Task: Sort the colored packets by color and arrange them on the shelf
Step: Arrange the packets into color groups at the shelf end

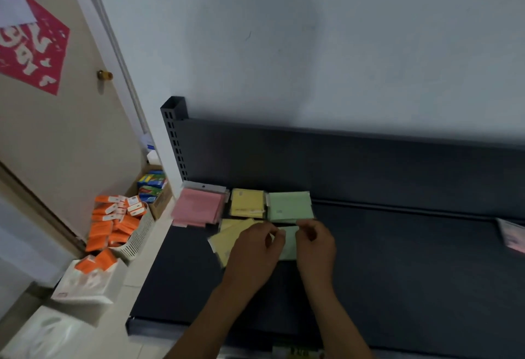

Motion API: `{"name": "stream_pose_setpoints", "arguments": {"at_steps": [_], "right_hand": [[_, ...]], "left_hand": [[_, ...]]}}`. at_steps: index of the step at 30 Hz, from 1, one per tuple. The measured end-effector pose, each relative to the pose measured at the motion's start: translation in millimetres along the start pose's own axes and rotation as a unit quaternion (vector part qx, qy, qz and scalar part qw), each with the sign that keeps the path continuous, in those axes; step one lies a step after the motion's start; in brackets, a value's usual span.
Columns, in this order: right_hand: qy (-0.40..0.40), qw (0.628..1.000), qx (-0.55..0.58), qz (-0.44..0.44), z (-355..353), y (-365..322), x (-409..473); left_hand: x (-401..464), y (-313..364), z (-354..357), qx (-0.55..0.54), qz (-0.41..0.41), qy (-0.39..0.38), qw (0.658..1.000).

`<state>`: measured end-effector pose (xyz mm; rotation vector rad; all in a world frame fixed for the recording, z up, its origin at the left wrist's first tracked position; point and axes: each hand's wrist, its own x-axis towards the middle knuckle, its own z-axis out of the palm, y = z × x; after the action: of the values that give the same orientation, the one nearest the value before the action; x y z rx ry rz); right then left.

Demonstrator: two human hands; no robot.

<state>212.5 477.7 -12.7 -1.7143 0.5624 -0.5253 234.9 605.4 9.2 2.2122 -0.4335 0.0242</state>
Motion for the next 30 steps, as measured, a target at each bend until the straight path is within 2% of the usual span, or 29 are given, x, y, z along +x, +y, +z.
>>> {"name": "stream_pose_setpoints", "arguments": {"at_steps": [4, 8, 16, 30], "right_hand": [[-0.052, 0.999, -0.003, -0.003, 20.3, -20.0, -4.7], [-0.049, 0.998, -0.009, -0.039, 16.0, -29.4, -11.8], [-0.029, 0.999, 0.028, -0.022, -27.9, -18.2, -31.9], [0.093, 0.996, -0.002, 0.012, -158.7, 4.9, -25.3]], "left_hand": [[-1.9, 0.1, -9.1, -0.038, -0.001, -0.014, 0.999], [-2.0, 5.2, -17.2, -0.078, 0.02, -0.001, 0.997], [-13.7, 20.9, 1.9, -0.077, 0.041, -0.038, 0.995], [-13.9, 107.3, 96.0, -0.1, 0.116, -0.132, 0.979]]}}
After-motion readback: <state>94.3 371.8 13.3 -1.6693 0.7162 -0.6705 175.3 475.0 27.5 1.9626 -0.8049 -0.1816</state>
